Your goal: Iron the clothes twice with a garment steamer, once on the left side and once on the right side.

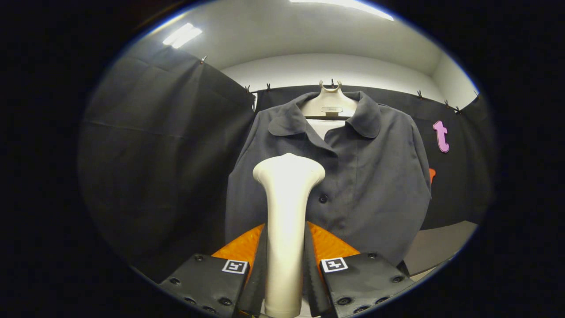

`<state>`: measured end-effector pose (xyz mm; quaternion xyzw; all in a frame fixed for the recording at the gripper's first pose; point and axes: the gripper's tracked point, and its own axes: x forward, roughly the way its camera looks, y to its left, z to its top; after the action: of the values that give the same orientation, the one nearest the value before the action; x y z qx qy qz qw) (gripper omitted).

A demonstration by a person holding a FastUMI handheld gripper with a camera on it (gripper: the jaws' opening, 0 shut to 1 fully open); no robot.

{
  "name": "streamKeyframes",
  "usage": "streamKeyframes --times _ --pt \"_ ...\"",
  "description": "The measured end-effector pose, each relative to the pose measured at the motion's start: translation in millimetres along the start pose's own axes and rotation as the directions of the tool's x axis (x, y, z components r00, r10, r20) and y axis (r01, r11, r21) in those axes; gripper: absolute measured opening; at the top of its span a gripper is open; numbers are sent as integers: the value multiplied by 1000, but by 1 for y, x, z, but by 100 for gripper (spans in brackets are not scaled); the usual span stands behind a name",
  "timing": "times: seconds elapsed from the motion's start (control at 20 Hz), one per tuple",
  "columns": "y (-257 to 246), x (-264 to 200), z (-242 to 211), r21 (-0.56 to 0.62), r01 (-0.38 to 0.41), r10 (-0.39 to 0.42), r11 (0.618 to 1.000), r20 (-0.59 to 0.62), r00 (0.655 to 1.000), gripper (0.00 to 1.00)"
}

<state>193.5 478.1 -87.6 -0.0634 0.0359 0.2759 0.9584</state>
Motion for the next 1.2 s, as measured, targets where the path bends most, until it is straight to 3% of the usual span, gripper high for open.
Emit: streamKeyframes --times 1.2 --pt "22 -31 -117 7 -57 57 998 -205 977 47"
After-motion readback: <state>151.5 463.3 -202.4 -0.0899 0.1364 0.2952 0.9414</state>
